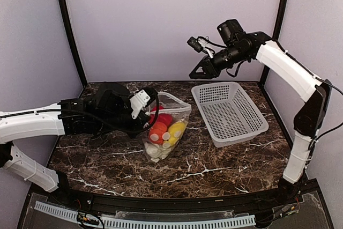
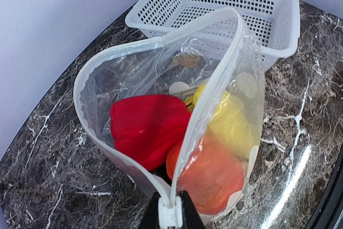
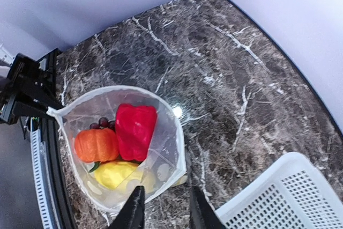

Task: Place the food in the zip-top bag and seal the zipper
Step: Pass from the left arm to the right

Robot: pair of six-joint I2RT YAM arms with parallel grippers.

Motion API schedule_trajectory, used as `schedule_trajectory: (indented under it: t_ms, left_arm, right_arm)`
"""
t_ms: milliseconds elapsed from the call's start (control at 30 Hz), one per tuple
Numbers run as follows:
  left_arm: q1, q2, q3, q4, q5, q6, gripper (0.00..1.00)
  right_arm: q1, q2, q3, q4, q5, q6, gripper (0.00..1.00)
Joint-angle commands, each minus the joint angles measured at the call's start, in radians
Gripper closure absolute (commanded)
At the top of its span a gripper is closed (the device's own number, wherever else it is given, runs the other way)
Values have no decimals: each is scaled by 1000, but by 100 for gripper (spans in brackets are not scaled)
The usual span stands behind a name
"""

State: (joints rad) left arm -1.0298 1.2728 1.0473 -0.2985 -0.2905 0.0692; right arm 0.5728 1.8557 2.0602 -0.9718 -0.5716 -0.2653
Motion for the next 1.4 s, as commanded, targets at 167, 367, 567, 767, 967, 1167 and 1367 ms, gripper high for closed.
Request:
schedule_trajectory:
  t_ms: [167, 367, 567, 767, 967, 1167, 1367]
  left_arm:
    - [15, -87, -30, -141, 30, 57, 99]
    - [25, -113, -77, -5, 22, 52, 99]
    - [38, -94, -55, 32, -21, 64, 99]
    - [66, -102, -63, 59, -35, 80, 99]
    - [79, -109, -80, 69, -48, 86, 99]
    - [86, -107, -84, 73, -48, 96, 99]
    - [88, -113, -91, 88, -31, 104, 99]
  right_arm:
    - [-48, -49, -380, 240, -154, -479, 33]
    - [-43, 76, -279, 251, -232, -538, 32]
    - [-6, 179, -199, 218, -271, -628, 30]
    - [17, 222, -176, 229, -301, -654, 35]
    - [35, 159, -217, 231, -316, -671, 45]
    - [56, 29, -321, 166, -252, -777, 41]
    - [106, -23, -396, 153, -153, -838, 38]
